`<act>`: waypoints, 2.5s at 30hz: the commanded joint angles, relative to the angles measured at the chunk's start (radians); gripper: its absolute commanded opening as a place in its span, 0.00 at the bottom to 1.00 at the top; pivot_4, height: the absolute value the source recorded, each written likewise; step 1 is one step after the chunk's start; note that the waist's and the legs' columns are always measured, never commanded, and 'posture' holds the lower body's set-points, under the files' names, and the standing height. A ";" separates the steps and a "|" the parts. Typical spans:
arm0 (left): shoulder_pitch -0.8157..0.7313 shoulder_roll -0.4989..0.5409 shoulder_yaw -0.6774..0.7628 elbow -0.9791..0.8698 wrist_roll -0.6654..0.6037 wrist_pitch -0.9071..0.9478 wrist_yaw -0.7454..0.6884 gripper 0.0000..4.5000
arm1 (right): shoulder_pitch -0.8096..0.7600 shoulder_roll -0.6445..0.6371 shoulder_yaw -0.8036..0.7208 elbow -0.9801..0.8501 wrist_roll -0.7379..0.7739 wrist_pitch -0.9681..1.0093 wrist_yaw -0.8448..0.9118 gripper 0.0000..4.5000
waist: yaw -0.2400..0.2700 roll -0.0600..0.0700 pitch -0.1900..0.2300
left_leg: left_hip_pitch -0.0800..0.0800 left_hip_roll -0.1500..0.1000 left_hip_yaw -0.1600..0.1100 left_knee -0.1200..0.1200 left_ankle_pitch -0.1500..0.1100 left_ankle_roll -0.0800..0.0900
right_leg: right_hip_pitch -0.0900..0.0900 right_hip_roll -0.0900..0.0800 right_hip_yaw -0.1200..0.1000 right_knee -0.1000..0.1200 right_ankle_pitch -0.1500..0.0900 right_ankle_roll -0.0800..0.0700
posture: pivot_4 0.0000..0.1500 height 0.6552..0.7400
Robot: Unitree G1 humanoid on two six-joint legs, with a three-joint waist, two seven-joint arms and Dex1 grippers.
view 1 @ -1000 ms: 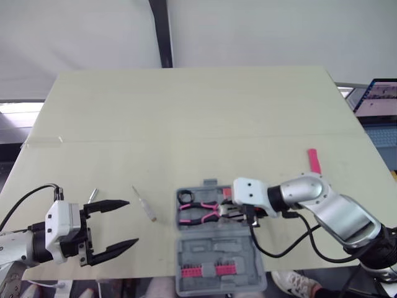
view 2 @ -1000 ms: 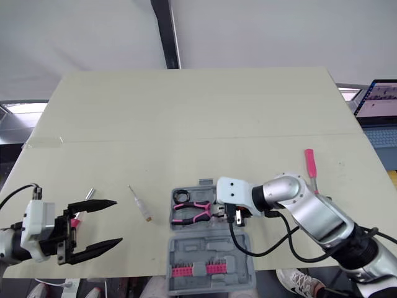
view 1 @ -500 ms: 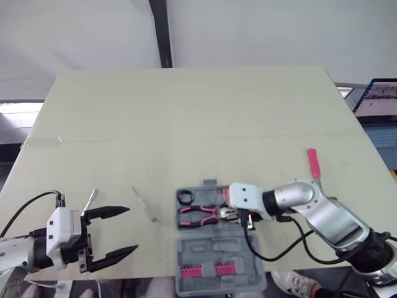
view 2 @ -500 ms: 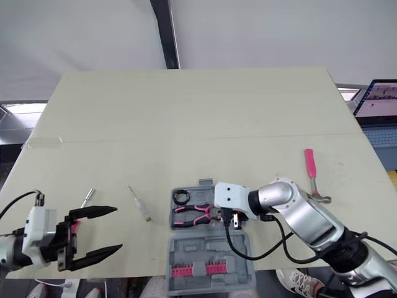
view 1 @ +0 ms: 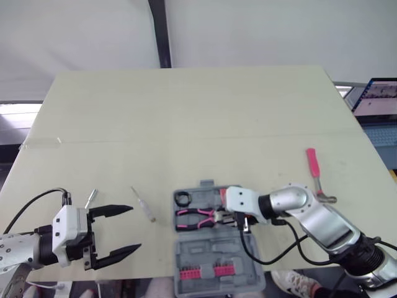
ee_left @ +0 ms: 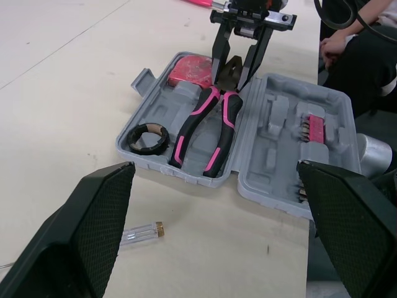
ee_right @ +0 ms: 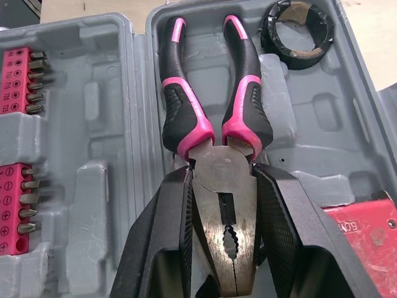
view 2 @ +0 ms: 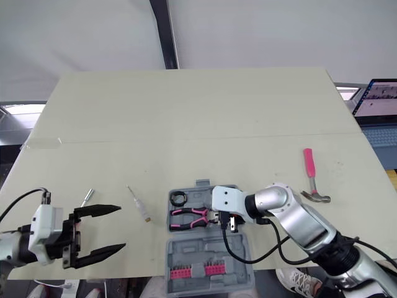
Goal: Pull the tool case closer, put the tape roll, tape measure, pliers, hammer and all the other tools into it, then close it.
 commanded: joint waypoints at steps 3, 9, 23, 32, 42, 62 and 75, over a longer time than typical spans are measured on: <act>-0.004 0.013 0.004 -0.017 -0.007 -0.001 0.009 0.99 | 0.005 0.017 -0.009 0.007 -0.004 -0.025 0.002 0.22 | 0.000 0.000 0.000 | 0.000 0.000 0.000 0.000 0.000 0.000 | 0.000 0.000 0.000 0.000 0.000 0.000 | 1.00 1.00; -0.012 0.020 0.002 -0.016 -0.011 0.004 0.012 1.00 | 0.003 0.028 -0.008 0.019 -0.006 -0.022 0.001 0.33 | 0.000 0.000 0.000 | 0.000 0.000 0.000 0.000 0.000 0.000 | 0.000 0.000 0.000 0.000 0.000 0.000 | 1.00 1.00; -0.044 0.022 -0.019 -0.025 -0.019 0.028 0.022 1.00 | 0.034 0.106 -0.095 -0.038 0.099 -0.007 -0.029 0.72 | 0.000 0.000 0.000 | 0.000 0.000 0.000 0.000 0.000 0.000 | 0.000 0.000 0.000 0.000 0.000 0.000 | 1.00 1.00; -0.052 0.027 -0.023 -0.039 -0.021 0.043 0.030 1.00 | 0.058 0.165 -0.069 0.043 0.087 -0.077 -0.033 0.01 | -0.001 0.000 0.000 | 0.001 0.000 0.001 0.000 0.000 0.000 | 0.000 0.000 0.000 0.000 0.000 0.000 | 1.00 1.00; -0.049 0.028 -0.017 -0.062 -0.020 0.065 0.043 1.00 | 0.084 0.195 -0.048 0.111 0.068 -0.128 -0.022 0.01 | -0.001 0.000 0.000 | 0.001 0.000 0.001 -0.001 0.000 0.000 | 0.000 0.000 0.000 0.000 0.000 0.000 | 1.00 1.00; -0.052 0.034 -0.020 -0.074 -0.022 0.077 0.043 1.00 | 0.115 0.200 -0.021 0.195 0.028 -0.176 -0.027 0.01 | -0.001 0.000 0.000 | 0.001 0.000 0.001 -0.001 0.000 0.000 | 0.000 0.000 0.000 0.000 0.000 0.000 | 1.00 1.00; -0.059 0.032 -0.032 -0.075 -0.020 0.079 0.042 1.00 | 0.114 0.195 0.006 0.228 0.003 -0.098 -0.026 0.01 | -0.001 -0.001 -0.002 | 0.001 0.000 0.001 -0.001 0.000 0.000 | 0.000 0.000 0.000 0.000 0.000 0.000 | 1.00 1.00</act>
